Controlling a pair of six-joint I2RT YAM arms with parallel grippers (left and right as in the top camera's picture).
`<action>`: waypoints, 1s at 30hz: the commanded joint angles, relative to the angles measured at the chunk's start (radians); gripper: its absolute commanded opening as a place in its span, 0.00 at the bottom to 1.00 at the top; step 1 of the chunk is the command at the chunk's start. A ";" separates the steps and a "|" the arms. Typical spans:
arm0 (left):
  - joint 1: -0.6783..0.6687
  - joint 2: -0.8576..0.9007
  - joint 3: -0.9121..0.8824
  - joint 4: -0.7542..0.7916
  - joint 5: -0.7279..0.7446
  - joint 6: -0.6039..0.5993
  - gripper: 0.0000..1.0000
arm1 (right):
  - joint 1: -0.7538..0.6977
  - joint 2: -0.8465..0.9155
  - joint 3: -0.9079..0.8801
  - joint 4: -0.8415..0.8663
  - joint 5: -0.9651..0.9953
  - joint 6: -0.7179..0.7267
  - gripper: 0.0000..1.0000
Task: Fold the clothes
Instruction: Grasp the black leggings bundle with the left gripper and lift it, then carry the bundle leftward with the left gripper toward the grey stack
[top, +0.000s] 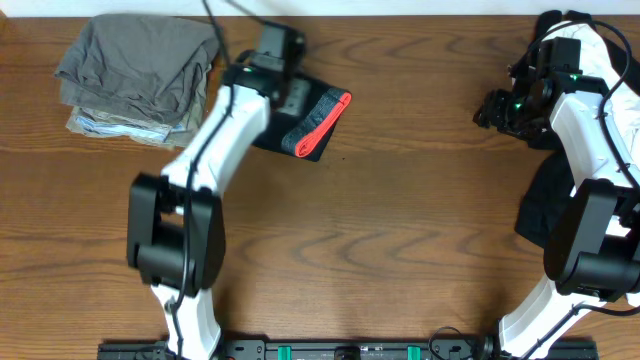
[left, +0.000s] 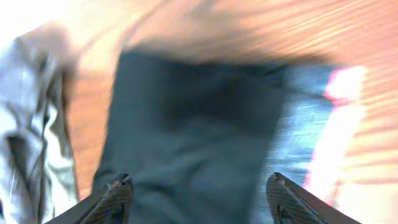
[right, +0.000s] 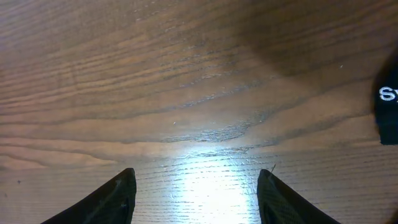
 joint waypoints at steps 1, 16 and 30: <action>-0.078 0.025 0.011 -0.020 -0.011 0.074 0.72 | 0.009 -0.006 0.013 0.007 -0.002 -0.014 0.62; -0.232 0.171 0.011 -0.056 -0.193 0.076 0.73 | 0.010 -0.006 0.013 0.013 -0.002 -0.015 0.63; -0.227 0.267 0.009 -0.082 -0.194 0.055 0.74 | 0.010 -0.006 0.013 0.014 -0.002 -0.015 0.63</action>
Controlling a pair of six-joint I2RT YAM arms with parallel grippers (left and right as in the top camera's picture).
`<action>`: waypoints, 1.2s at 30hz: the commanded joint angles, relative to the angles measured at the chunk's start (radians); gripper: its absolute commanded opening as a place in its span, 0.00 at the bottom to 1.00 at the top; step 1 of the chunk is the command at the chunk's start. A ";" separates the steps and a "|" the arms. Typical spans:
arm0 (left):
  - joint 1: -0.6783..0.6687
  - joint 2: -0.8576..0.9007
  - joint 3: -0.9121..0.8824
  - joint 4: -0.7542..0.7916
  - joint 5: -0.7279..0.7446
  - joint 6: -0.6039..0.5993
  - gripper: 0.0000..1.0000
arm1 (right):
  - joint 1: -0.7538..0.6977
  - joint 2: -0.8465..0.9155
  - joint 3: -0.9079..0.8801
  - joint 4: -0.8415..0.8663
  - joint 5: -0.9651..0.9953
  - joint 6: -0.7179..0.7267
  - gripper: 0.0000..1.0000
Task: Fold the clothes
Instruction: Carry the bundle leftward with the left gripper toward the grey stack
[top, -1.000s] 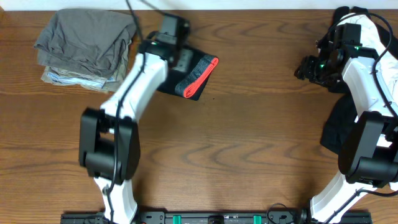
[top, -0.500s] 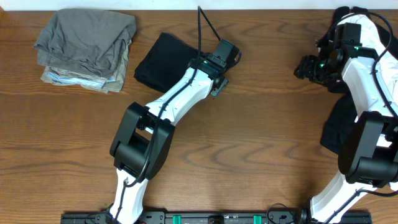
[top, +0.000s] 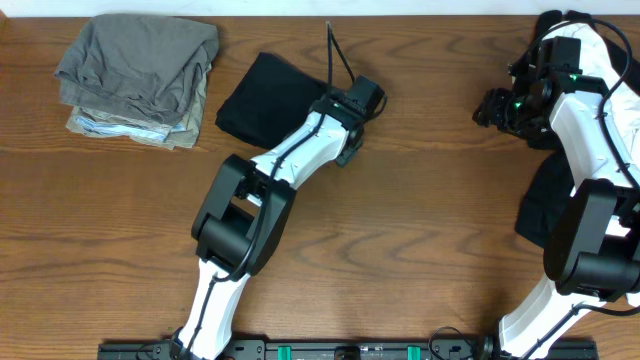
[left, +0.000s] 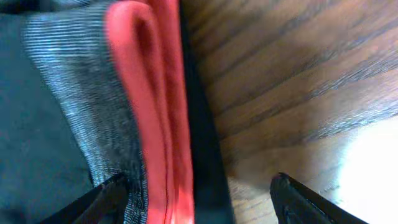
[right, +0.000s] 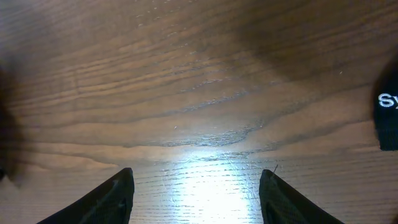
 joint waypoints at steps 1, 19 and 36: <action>0.007 0.023 -0.002 -0.006 -0.014 -0.009 0.74 | 0.008 -0.006 0.013 0.001 -0.002 -0.015 0.63; 0.092 0.117 -0.010 0.082 -0.058 -0.012 0.51 | 0.008 -0.006 0.013 0.000 -0.002 -0.016 0.60; 0.105 -0.037 0.027 0.036 -0.192 -0.066 0.06 | 0.008 -0.006 0.013 -0.001 -0.001 -0.027 0.59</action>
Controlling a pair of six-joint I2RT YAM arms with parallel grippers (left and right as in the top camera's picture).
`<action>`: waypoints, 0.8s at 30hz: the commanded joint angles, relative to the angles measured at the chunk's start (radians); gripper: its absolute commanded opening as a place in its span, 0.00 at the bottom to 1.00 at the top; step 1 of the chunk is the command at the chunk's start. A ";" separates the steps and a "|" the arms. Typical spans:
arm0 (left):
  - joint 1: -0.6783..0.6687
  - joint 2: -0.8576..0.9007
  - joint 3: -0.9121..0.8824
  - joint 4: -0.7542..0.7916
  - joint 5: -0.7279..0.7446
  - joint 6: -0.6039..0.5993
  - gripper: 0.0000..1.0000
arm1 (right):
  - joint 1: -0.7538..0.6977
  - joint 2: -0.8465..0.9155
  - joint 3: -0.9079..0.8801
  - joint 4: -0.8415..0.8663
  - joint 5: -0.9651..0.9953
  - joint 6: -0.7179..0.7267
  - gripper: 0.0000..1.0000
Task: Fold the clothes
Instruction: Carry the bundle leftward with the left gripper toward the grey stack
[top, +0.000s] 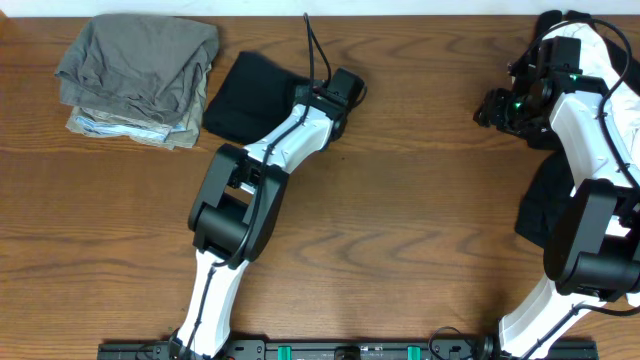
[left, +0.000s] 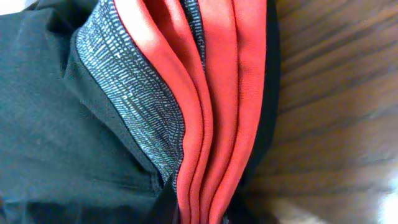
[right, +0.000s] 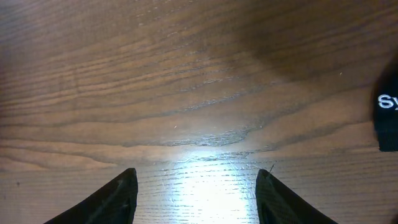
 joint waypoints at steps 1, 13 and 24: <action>0.023 -0.109 0.020 -0.009 -0.027 -0.035 0.06 | 0.008 -0.006 0.013 -0.001 -0.001 -0.018 0.59; 0.151 -0.469 0.039 0.109 -0.027 -0.034 0.06 | 0.009 -0.006 0.013 -0.001 -0.002 -0.018 0.59; 0.399 -0.516 0.039 0.362 -0.027 0.086 0.06 | 0.018 -0.006 0.013 -0.002 -0.002 -0.018 0.59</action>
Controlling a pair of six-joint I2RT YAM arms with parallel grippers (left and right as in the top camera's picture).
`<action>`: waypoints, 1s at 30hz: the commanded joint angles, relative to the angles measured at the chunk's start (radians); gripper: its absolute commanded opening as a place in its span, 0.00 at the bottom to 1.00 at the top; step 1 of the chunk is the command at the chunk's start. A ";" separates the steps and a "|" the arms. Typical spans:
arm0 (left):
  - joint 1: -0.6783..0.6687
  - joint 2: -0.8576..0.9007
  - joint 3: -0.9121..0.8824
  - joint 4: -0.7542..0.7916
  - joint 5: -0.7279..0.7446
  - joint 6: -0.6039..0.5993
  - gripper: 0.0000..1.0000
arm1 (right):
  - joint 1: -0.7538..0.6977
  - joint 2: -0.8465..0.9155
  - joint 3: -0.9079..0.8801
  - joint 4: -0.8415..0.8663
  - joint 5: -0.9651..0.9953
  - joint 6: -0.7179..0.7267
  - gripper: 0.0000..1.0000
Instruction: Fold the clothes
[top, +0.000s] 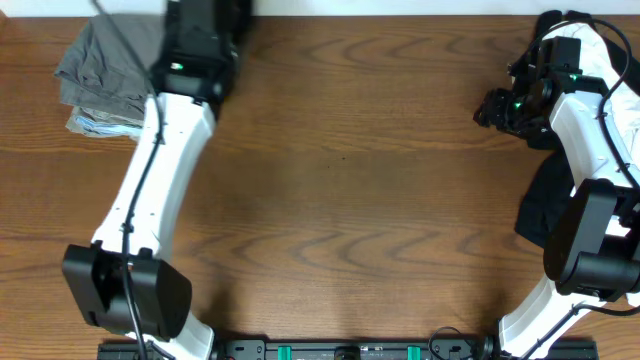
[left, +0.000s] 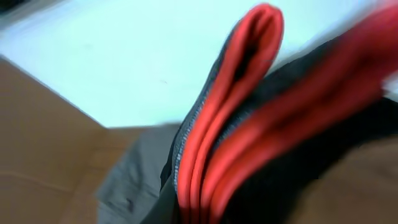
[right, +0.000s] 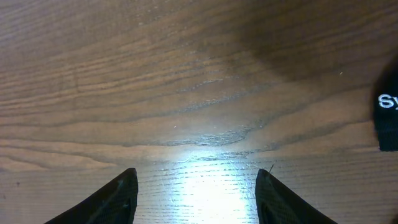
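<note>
The folded black garment with a red and grey waistband (left: 230, 137) fills the left wrist view, blurred and close to the camera, hanging over the grey top of the folded stack (left: 134, 180). My left gripper (top: 208, 14) is at the table's far left edge beside that stack (top: 110, 60), shut on the garment; its fingers are hidden by the cloth. My right gripper (right: 196, 199) stands open over bare wood at the far right (top: 495, 108).
A black cloth with white lettering (right: 388, 112) lies at the right edge, seen from overhead as a dark heap (top: 545, 205) beside the right arm. White floor (left: 124, 62) lies beyond the table's far edge.
The left gripper was at the garment's red waistband on the table's upper middle. Now it holds the garment off the table at the far left, over the grey stack. The right arm has not moved.
The black garment lay folded right of the stack with the open left gripper over it. Then the gripper was at its red waistband end, still open, then closed in on the band. Now the garment is off the table, by the stack.
</note>
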 joint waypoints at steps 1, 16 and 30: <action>0.080 -0.002 0.017 0.115 -0.023 0.090 0.06 | 0.019 -0.006 0.013 -0.001 -0.002 -0.018 0.59; 0.439 0.171 0.017 0.602 0.262 0.323 0.06 | 0.062 -0.006 0.013 -0.017 -0.002 -0.017 0.60; 0.512 0.341 0.018 0.854 0.216 0.346 0.06 | 0.105 -0.006 0.013 -0.006 0.000 -0.006 0.62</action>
